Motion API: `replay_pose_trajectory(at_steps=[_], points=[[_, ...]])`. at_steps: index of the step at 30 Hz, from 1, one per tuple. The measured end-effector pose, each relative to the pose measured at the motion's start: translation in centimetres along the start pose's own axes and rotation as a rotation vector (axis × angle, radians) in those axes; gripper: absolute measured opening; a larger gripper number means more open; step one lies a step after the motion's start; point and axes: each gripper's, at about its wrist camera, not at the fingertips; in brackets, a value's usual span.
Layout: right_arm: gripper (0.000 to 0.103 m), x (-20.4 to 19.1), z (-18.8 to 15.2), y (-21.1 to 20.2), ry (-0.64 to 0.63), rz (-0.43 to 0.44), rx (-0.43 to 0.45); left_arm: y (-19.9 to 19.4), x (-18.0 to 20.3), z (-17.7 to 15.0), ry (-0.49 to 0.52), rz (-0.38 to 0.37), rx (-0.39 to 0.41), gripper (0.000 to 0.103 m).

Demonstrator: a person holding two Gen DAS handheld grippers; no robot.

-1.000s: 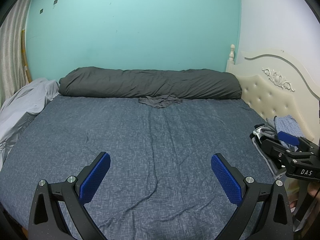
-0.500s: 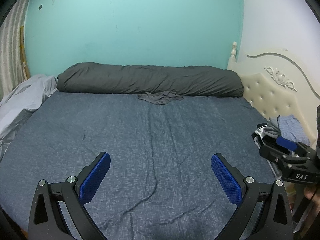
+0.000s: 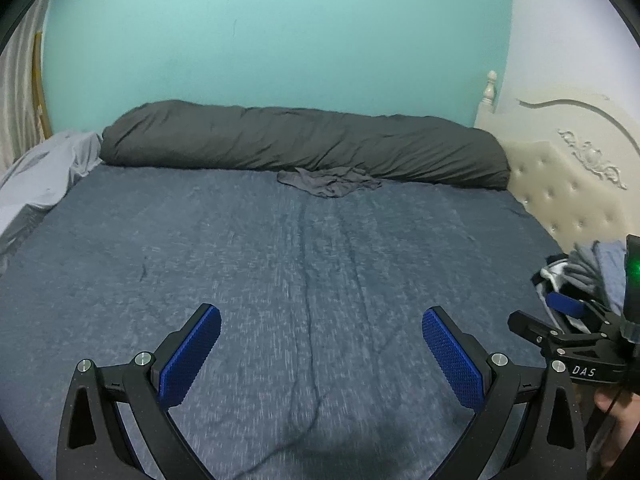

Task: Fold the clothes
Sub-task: 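Move both tools toward the grey garment by the pillow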

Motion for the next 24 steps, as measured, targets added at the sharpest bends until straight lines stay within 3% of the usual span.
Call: replay_pose_trajectory(at_steps=[10,17,24], points=[[0.103,1.7,7.5,12.3,-0.007,0.006,-0.050,13.0,-3.7,5.1,-0.065,0.002,-0.070,0.103],[0.103,2.1,12.6,18.4,0.001,0.031,-0.071,18.5,-6.4,7.7,-0.133,0.000,-0.108,0.103],[0.103,1.5,17.7,24.4,-0.020,0.000,-0.101,23.8,-9.2,10.7,-0.210,-0.013,-0.161,0.103]])
Point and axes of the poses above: each gripper's, at about its wrist camera, not at the fingertips, and y roughly the way its jaws point, x to its right, z to its top, and after that the axes turned 14 degrees about -x, right-handed
